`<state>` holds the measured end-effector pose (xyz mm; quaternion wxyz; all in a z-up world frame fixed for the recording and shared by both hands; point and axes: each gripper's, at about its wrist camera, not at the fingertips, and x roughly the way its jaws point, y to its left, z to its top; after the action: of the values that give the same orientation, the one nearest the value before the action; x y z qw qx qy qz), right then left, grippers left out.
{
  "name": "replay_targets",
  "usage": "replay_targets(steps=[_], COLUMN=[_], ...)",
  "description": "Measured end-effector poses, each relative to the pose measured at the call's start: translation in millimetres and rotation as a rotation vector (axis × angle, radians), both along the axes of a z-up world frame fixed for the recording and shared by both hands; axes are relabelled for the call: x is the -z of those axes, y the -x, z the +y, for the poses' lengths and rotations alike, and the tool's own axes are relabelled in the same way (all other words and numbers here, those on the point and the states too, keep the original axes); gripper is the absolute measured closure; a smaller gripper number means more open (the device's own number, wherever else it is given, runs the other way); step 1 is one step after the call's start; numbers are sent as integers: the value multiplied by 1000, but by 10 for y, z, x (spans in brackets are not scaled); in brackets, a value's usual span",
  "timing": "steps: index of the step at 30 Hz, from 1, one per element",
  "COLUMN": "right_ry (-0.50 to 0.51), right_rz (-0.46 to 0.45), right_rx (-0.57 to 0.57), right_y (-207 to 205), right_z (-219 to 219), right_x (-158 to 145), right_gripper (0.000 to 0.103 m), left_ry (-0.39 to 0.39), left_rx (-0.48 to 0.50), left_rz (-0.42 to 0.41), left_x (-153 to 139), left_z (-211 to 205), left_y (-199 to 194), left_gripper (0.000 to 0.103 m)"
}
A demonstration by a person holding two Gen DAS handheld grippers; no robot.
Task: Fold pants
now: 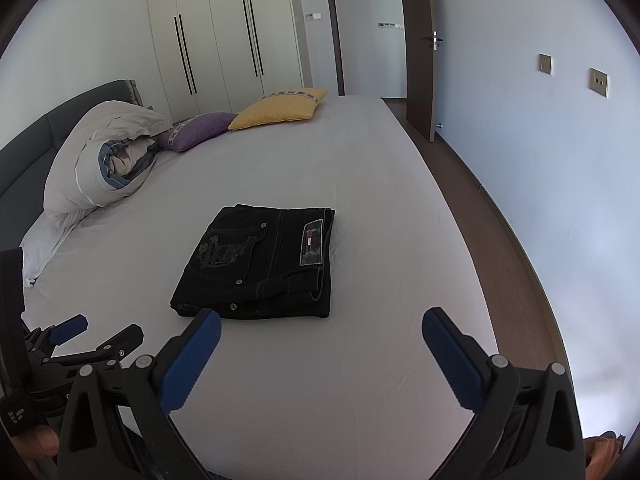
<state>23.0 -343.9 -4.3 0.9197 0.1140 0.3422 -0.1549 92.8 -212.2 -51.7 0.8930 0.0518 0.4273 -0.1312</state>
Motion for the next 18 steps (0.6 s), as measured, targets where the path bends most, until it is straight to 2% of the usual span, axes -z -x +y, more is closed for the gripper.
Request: replay_targets(steps=[18], right_ry=[-2], right_rz=[-1], right_rx=[-4], right_y=[41], right_z=[48], right_x=[42], right_gripper=[0], left_ry=[1], left_rx=[0], left_rz=[9], left_x=[38], left_z=[-7], left_y=[33], left_gripper=[0])
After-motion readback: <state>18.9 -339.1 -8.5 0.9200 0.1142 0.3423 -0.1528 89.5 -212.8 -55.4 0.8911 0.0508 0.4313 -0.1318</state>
